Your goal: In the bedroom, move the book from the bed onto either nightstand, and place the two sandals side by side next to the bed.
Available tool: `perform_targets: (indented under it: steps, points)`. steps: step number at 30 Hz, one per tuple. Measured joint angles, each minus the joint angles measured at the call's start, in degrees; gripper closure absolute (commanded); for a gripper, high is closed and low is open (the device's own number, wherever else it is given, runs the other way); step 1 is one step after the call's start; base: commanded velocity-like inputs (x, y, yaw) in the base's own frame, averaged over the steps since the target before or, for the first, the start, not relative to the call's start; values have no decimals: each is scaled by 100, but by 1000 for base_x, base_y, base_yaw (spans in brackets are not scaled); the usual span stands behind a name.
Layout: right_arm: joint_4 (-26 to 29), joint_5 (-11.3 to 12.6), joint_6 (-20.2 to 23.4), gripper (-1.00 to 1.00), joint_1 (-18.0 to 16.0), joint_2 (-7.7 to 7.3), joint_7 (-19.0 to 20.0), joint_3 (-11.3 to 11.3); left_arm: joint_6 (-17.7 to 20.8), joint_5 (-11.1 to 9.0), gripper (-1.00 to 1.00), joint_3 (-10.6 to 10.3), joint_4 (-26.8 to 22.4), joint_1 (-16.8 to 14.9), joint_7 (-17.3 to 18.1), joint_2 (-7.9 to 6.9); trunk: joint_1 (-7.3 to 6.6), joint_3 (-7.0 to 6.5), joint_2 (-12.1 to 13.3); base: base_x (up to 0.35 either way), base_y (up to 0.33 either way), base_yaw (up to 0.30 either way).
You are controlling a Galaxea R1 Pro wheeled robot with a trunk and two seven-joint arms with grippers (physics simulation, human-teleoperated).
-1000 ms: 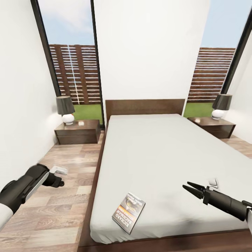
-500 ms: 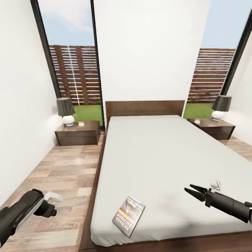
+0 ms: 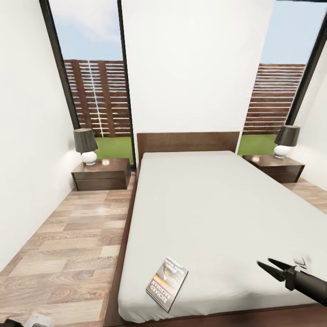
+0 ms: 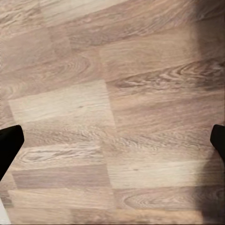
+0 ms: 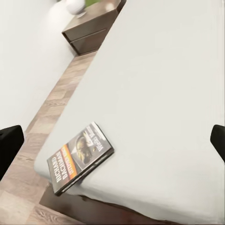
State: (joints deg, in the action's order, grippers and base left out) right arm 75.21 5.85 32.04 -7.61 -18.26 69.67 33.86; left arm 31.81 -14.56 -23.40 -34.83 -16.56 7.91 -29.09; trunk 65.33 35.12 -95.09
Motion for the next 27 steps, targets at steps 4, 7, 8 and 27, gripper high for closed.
perform_targets:
  steps: [4, 7, 8, 27]
  points:
    - [-398, -127, -511, -100, 73, 14, -7, 89, -1017, -6, -100, 2, 1111, 77, 16, 23, -88, -72, 160, 0, 0, 0]
    - [-708, -175, -785, -100, 98, 16, -10, 120, -1756, -12, -100, -1, 1834, 104, 18, 37, -154, -126, 281, 0, 0, 0]
    - [-801, -184, -849, -100, 103, 16, -11, 126, -1984, -13, -100, 0, 2046, 111, 20, 43, -176, -144, 321, 0, 0, 0]
    - [-3172, -1098, -2313, -100, 352, 22, -1532, 97, -3580, -478, -100, 9, 3233, 447, 31, 984, -593, -485, 1083, 0, 0, 0]
